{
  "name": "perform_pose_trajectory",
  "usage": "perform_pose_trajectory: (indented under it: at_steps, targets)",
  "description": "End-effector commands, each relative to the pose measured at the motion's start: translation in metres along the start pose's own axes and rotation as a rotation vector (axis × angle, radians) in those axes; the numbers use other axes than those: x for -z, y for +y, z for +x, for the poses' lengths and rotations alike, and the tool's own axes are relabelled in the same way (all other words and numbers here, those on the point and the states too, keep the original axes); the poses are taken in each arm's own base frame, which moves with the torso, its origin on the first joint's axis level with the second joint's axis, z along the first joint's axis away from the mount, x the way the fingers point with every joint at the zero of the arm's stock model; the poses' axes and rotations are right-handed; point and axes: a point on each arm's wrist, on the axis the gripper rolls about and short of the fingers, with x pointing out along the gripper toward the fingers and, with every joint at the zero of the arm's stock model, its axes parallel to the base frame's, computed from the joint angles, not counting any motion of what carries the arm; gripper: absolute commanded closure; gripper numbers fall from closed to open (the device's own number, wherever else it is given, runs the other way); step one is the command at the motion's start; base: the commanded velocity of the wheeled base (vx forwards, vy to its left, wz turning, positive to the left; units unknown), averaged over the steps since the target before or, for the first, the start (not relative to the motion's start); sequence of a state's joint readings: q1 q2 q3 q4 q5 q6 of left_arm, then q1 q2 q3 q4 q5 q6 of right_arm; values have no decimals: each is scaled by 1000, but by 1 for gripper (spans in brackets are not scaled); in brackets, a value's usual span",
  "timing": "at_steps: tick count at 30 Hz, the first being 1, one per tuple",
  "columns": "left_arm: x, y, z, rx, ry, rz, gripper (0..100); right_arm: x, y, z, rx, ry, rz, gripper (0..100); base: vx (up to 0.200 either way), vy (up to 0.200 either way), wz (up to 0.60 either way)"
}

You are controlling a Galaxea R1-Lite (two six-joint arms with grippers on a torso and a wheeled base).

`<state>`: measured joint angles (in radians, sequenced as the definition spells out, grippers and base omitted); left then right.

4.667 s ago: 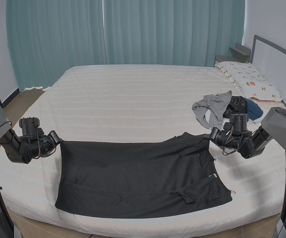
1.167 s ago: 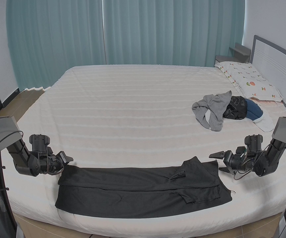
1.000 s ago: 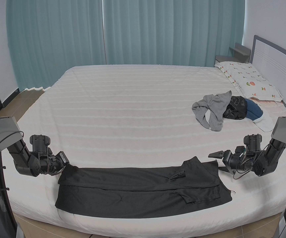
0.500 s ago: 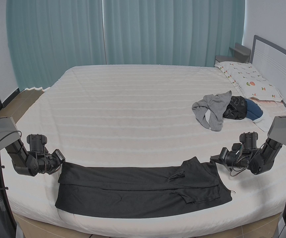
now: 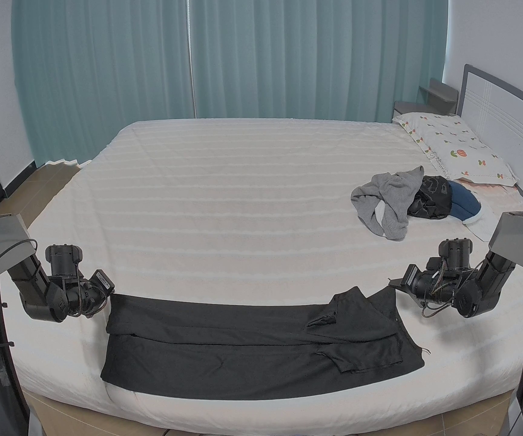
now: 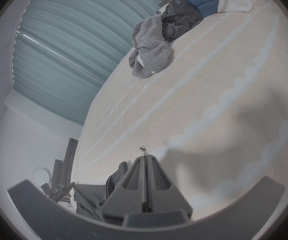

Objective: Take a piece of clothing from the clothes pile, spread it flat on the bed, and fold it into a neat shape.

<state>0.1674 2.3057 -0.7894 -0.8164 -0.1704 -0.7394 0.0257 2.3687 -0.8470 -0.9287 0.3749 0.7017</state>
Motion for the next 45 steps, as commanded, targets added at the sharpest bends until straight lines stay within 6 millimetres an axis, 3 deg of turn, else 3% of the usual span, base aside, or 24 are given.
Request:
perform_pose_trajectory:
  at_steps: [1, 12, 13, 19, 22, 27, 30, 32, 34, 37, 45]
  targets:
    - [-2, 3, 0, -6, -4, -6, 100, 0, -2, 1, 2, -2, 3, 100, 0, 0, 0]
    - [1, 5, -3, -14, 8, -11, 100, 1, -7, 0, 14, 5, 15, 100, 0, 0, 0]
    - [3, 5, -5, -8, 19, -11, 0, 2, -8, -1, 14, 8, 17, 0, 0, 0, 0]
    - [0, 4, -6, 0, 9, -21, 0, -8, 7, -13, -13, -34, 2, 0, 0, 0, 0]
    - [-6, 1, -5, 23, -2, -92, 0, -18, 39, -32, -73, -70, -30, 0, 0, 0, 0]
    - [-8, -4, -13, 89, 45, -140, 0, 10, 89, -32, -104, 40, -80, 0, 0, 0, 0]
    - [-11, -4, -16, 109, 54, -174, 0, 32, 114, -22, -98, 107, -118, 0, 0, 0, 0]
    - [-11, -3, -16, 109, 54, -178, 0, 37, 117, -20, -93, 124, -124, 0, 0, 0, 0]
    - [-10, -3, -16, 109, 54, -178, 0, 62, 130, -8, -62, 215, -151, 0, 0, 0, 0]
    - [-10, -2, -15, 106, 55, -177, 0, 82, 137, 1, -36, 281, -172, 0, 0, 0, 0]
    - [-9, -2, -15, 103, 56, -175, 0, 106, 144, 15, 17, 384, -194, 0, 0, 0, 0]
